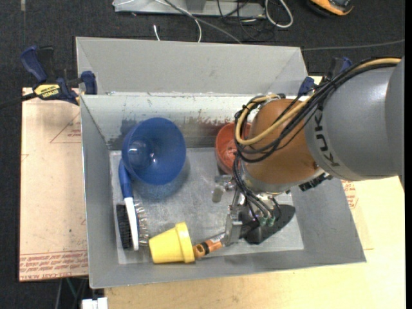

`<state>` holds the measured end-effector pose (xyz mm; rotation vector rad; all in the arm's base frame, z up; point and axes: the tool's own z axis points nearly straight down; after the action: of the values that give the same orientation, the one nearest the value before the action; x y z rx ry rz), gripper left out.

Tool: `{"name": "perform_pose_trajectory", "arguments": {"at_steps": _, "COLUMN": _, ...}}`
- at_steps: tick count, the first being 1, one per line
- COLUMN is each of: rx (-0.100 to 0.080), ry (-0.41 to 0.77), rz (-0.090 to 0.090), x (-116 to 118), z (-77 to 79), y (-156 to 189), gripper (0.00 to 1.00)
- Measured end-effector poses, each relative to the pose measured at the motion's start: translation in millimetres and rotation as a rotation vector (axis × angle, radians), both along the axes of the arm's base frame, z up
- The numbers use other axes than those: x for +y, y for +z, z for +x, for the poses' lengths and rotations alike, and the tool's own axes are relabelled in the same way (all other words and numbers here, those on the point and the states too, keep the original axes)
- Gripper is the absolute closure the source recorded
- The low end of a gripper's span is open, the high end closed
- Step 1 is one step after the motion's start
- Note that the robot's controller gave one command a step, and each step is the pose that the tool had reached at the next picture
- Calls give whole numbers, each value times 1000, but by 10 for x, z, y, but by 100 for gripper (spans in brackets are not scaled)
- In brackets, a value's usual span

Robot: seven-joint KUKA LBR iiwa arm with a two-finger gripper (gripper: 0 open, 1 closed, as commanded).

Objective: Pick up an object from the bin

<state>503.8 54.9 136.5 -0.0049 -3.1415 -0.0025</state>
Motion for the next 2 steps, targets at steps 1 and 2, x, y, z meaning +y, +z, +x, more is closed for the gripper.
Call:
{"name": "perform_pose_trajectory", "arguments": {"at_steps": 1, "rx": 0, "ry": 0, "rz": 0, "x": 0, "z": 0, "y": 0, "gripper": 0}}
{"name": "perform_pose_trajectory", "arguments": {"at_steps": 2, "rx": 0, "ry": 115, "rz": 1, "x": 376, "z": -139, "y": -535, "gripper": 0}}
